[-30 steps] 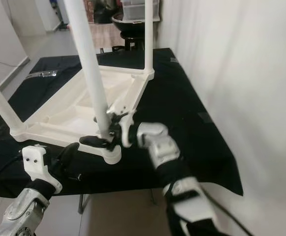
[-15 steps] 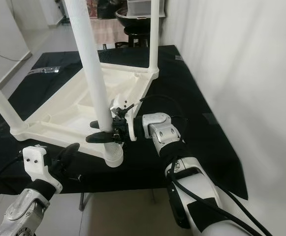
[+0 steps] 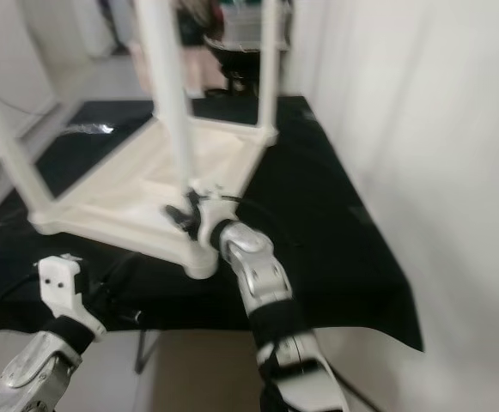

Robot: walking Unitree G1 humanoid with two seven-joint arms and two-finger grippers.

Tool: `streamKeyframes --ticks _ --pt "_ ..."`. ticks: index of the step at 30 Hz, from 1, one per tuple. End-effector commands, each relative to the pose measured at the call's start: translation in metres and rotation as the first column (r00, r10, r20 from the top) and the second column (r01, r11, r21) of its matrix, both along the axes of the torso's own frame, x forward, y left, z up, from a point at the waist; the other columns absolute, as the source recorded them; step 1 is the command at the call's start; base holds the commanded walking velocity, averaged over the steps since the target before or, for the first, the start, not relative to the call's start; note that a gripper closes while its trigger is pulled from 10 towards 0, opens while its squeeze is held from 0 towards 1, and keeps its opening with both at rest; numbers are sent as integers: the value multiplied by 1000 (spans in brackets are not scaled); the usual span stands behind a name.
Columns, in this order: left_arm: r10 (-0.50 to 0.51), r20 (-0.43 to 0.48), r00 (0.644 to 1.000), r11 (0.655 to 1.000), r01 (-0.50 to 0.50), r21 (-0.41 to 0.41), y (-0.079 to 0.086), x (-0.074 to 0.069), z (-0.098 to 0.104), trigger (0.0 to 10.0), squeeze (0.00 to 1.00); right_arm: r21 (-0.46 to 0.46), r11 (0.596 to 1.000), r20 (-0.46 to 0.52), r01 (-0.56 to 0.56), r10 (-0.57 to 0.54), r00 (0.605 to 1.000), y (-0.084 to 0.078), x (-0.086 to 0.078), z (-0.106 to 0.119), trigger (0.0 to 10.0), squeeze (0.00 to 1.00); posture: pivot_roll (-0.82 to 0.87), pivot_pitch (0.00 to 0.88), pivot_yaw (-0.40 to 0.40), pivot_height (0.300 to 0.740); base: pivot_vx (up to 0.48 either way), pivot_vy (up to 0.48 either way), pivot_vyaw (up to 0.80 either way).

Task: Building children table

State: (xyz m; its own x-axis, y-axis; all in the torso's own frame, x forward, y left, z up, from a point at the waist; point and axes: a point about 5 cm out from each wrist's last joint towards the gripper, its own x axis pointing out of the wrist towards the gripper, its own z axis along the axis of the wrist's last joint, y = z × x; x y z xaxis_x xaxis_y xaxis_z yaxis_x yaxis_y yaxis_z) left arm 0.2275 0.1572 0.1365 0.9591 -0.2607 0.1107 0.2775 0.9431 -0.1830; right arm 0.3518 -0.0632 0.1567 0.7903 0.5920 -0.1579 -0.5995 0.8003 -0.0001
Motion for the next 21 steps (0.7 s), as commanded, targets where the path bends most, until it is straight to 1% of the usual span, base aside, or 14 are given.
streamKeyframes --ticks 1,4,5,6,8,10,11,14,15,16,18,19,20,21 --pt "-12 -13 1000 1000 12 6 0 0 -2 10000 0 -34 999 -146 -19 14 989 -7 -1 -27 0 0 -46 41 20 740 0 0 0" --pt "-12 -12 1000 1000 12 7 0 0 -2 10000 0 -48 998 -151 -39 32 988 -3 -1 -29 0 0 -41 28 18 740 0 0 0" --pt "6 -10 1000 1000 -6 10 1 0 -2 10000 0 -71 996 -159 -57 46 986 3 -1 -29 10000 0 -36 27 16 740 0 0 0" --pt "6 -10 1000 1000 -6 10 1 0 -2 10000 0 -71 996 -159 -57 46 986 3 -1 -29 10000 0 -36 27 16 740 0 0 0" --pt "12 -9 1000 1000 -12 11 1 0 -2 10000 0 -63 995 -167 -84 72 983 8 -2 -28 10000 0 -36 27 16 740 0 0 0" --pt "12 -9 1000 1000 -12 11 1 0 -2 10000 0 -62 995 -169 -72 61 984 10 -4 -27 10000 0 -36 27 16 740 0 0 0" --pt "8 -10 1000 1000 -8 10 0 0 -3 10000 0 -43 989 -151 -143 135 979 16 -5 -20 10000 1000 -35 18 16 740 0 0 0" --pt "1 -12 1000 1000 0 8 0 0 -3 10000 0 0 952 -99 -308 306 947 25 -7 -1 10000 1000 -36 17 18 740 0 0 0" --pt "0 -12 1000 1000 0 8 0 1 -3 10000 0 -1 920 -57 -392 392 918 26 -6 6 10000 867 -39 16 22 740 0 0 0" --pt "-1 -12 1000 1000 1 8 0 1 -3 10000 0 -7 891 -29 -453 453 891 26 -5 11 10000 867 -39 16 22 740 0 0 0" --pt "-1 -12 1000 1000 1 8 0 1 -3 10000 0 -7 891 -29 -453 453 891 26 -5 11 10000 867 -39 16 22 740 0 0 0" --pt "-1 -12 1000 1000 2 7 -1 1 -3 10000 0 -27 849 -4 -528 528 849 25 -3 16 10000 0 -32 14 20 740 0 0 0" --pt "-1 -12 1000 1000 2 7 -1 1 -3 10000 0 -27 849 -4 -528 528 849 25 -3 16 10000 0 -32 14 20 740 0 0 0" --pt "-1 -11 1000 1000 1 7 -1 1 -3 10000 0 -44 787 9 -616 617 787 22 -2 22 10000 0 -32 14 20 740 0 0 0"
